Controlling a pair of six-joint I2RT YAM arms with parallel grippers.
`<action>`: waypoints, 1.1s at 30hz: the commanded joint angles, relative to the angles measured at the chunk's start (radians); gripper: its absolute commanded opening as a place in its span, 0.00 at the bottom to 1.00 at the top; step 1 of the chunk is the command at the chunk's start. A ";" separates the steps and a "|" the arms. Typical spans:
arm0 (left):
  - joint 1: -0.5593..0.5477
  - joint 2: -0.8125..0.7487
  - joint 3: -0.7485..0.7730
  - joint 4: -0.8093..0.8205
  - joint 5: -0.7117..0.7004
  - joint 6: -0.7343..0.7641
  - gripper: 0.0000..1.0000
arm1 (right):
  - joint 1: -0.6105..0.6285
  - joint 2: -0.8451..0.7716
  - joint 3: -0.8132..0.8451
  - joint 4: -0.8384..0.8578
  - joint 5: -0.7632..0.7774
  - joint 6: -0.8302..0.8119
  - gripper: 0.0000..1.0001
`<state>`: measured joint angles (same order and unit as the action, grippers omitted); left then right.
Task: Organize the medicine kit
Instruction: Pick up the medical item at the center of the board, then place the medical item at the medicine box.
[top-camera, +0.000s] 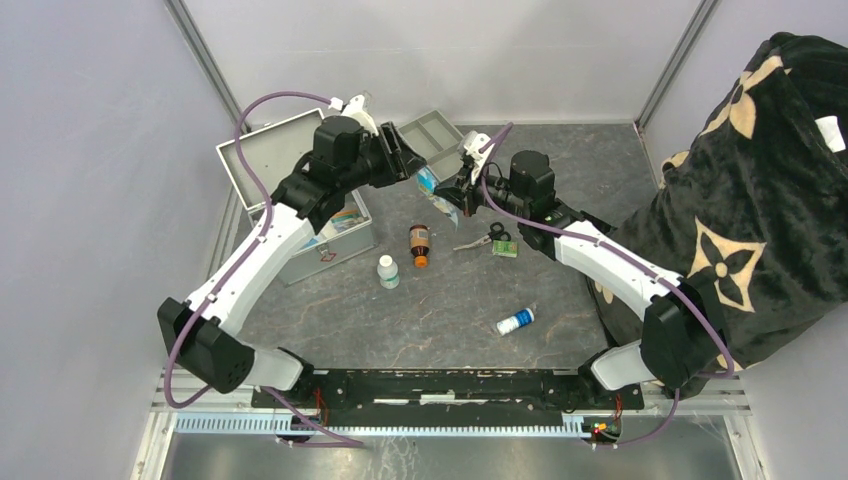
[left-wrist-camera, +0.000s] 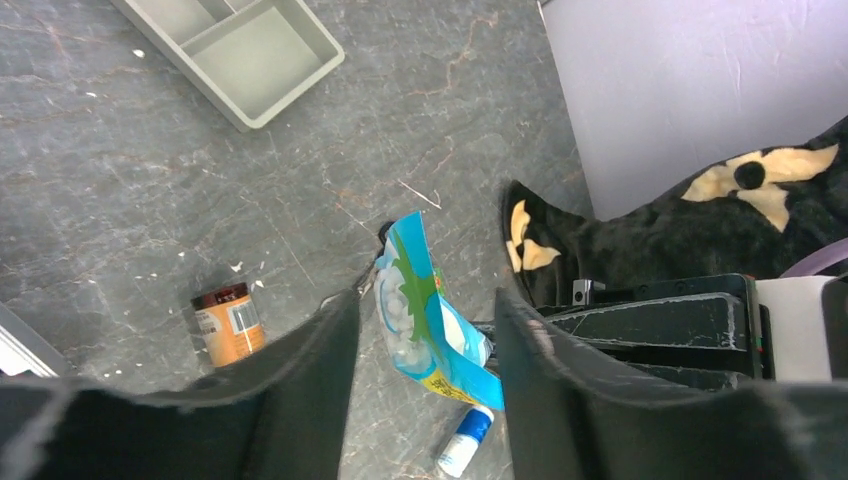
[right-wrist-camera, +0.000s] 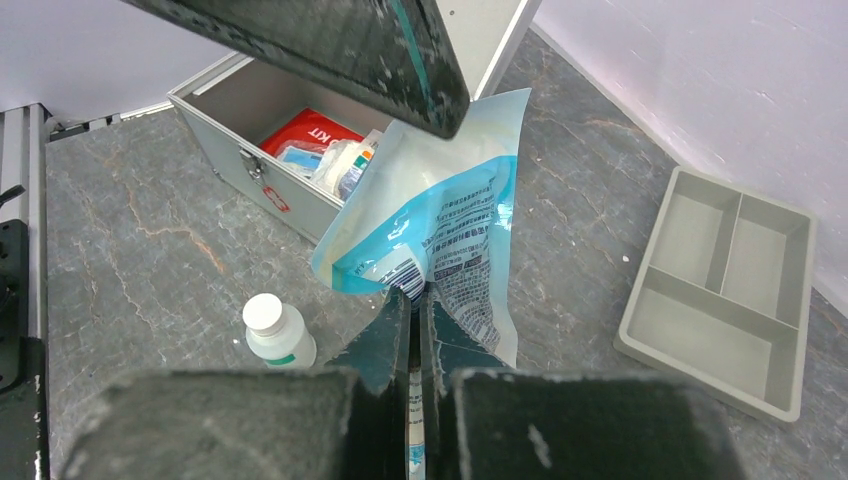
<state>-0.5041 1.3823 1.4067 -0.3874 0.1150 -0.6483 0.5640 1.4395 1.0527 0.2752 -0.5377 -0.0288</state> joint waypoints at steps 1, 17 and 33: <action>0.001 0.022 -0.004 0.027 0.052 -0.022 0.54 | 0.005 -0.013 0.040 0.035 0.002 -0.022 0.00; 0.001 0.060 0.034 -0.016 0.028 0.018 0.02 | 0.005 -0.047 0.014 0.028 0.064 -0.062 0.19; 0.296 -0.132 0.000 -0.212 -0.308 0.059 0.02 | 0.005 -0.190 -0.154 0.015 0.294 -0.066 0.65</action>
<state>-0.2531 1.3647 1.4082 -0.5537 -0.0723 -0.6510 0.5674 1.2781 0.9344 0.2867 -0.3557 -0.0864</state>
